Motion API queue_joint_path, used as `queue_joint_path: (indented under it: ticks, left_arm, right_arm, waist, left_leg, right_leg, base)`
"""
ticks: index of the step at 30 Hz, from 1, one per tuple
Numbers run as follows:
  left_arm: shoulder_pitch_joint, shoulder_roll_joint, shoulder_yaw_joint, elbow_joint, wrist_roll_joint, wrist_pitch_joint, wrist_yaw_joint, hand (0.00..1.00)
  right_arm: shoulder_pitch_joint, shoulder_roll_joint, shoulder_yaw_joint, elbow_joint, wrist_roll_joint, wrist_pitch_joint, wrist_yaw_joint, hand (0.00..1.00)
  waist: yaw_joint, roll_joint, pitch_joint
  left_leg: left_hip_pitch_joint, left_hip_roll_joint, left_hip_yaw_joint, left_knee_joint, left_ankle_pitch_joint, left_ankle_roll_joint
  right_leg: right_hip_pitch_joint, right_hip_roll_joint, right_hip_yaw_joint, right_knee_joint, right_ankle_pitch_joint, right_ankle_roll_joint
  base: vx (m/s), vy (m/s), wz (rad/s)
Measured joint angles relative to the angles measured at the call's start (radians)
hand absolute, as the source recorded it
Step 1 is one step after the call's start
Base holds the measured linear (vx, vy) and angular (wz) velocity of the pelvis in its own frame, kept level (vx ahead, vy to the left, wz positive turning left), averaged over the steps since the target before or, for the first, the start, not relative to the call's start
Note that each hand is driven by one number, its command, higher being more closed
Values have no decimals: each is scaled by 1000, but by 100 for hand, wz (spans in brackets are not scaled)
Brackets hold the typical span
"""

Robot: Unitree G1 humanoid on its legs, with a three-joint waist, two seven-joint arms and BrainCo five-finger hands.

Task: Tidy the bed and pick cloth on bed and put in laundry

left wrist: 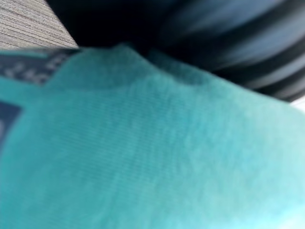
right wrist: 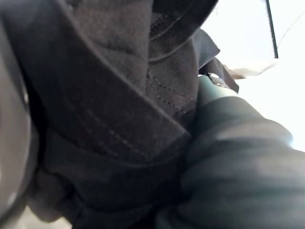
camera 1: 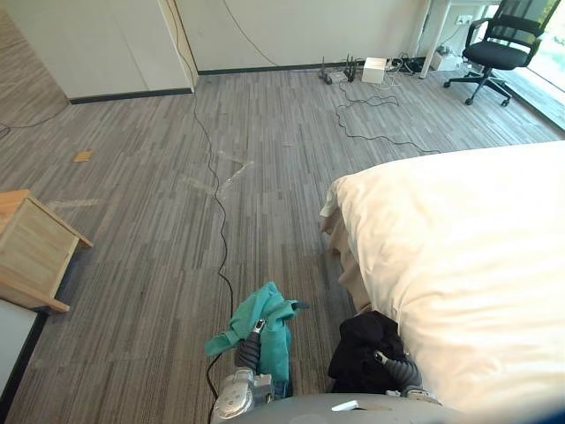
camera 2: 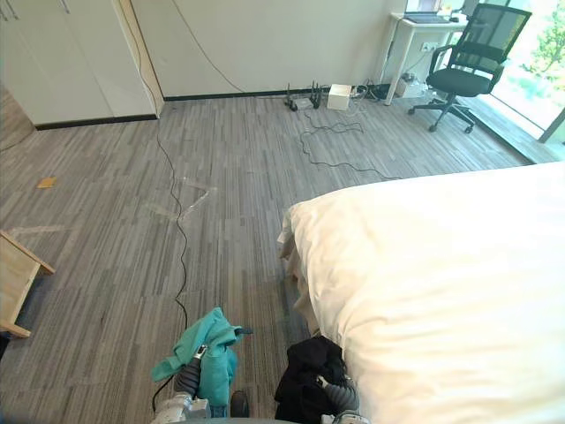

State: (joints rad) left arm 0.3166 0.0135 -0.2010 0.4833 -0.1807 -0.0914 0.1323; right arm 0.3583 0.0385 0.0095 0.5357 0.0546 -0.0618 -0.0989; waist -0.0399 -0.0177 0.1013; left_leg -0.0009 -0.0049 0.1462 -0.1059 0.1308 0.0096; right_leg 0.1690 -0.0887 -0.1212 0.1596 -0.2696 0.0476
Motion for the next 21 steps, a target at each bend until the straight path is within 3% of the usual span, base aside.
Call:
queue_joint_path:
  ticks: [4,6,9,11,12,14,15,16,18,19,21]
  left_arm:
    - [-45,21,-27,38,-46,-2,12,100]
    - [-81,20,-22,35,-76,-2,20,100]
    - [-87,-5,16,14,-85,-7,22,100]
    - [-98,-4,26,8,-86,-9,26,100]
    - [-93,-5,37,6,-86,-9,27,100]
    - [-86,-8,55,7,-86,-9,28,100]
    - [-88,-7,56,6,-85,-9,28,100]
    - [-95,-6,62,6,-85,-9,28,100]
    - [-106,-7,67,6,-85,-9,27,100]
    - [-115,-7,67,6,-85,-9,27,100]
    - [-97,-19,67,1,-83,-9,27,100]
  right_arm:
    - [-31,1,6,21,-2,0,-22,100]
    - [-66,-12,4,32,-2,1,-26,100]
    - [-74,-44,2,27,-3,0,-25,100]
    - [-75,-57,1,27,-3,1,-24,100]
    - [-70,-68,-4,27,-3,2,-24,100]
    - [-75,-77,-15,28,-3,6,-22,100]
    - [-77,-77,-15,28,-3,6,-22,100]
    - [-91,-77,-22,28,-2,9,-21,100]
    - [-111,-77,-33,29,-3,13,-21,100]
    - [-127,-74,-32,32,-3,13,-21,100]
    - [-130,-68,-35,33,-6,13,-18,100]
  waist:
    - [6,-15,0]
    - [9,-19,46]
    - [44,4,77]
    - [53,20,83]
    - [61,43,83]
    - [60,53,84]
    - [61,54,83]
    - [66,52,84]
    - [94,52,93]
    - [106,38,106]
    - [116,54,101]
  left_leg:
    - [-47,-13,-6,61,-6,13]
    - [-140,-9,-12,322,-105,17]
    - [-215,24,46,563,-150,-18]
    - [-215,35,59,577,-174,-16]
    - [-210,34,60,547,-189,-20]
    - [-185,16,63,453,-187,-15]
    - [-178,10,63,411,-182,-2]
    - [-174,-3,67,337,-152,40]
    - [-206,2,71,374,-155,31]
    - [-273,14,71,483,-199,12]
    - [-288,44,68,442,-201,18]
  right_leg:
    - [-21,-13,-6,33,-1,-1]
    - [23,-16,-24,30,-1,-1]
    - [80,-16,-38,22,-36,-18]
    - [84,-13,-49,32,-58,-39]
    - [82,-7,-50,32,-61,-41]
    - [71,-10,-49,20,-56,-36]
    - [66,-10,-49,11,-49,-33]
    - [59,-11,-46,-34,-23,-33]
    - [72,-7,-33,-110,25,-33]
    - [82,-9,-30,-150,58,-25]
    - [92,6,-16,-161,59,-12]
  base:
    - [88,-14,14]
    - [92,-3,33]
    - [-40,-32,19]
    - [-54,-12,22]
    - [-47,-2,13]
    - [-22,-1,13]
    - [46,24,8]
    - [72,29,-3]
    - [138,24,-20]
    - [139,25,-26]
    - [121,50,-28]
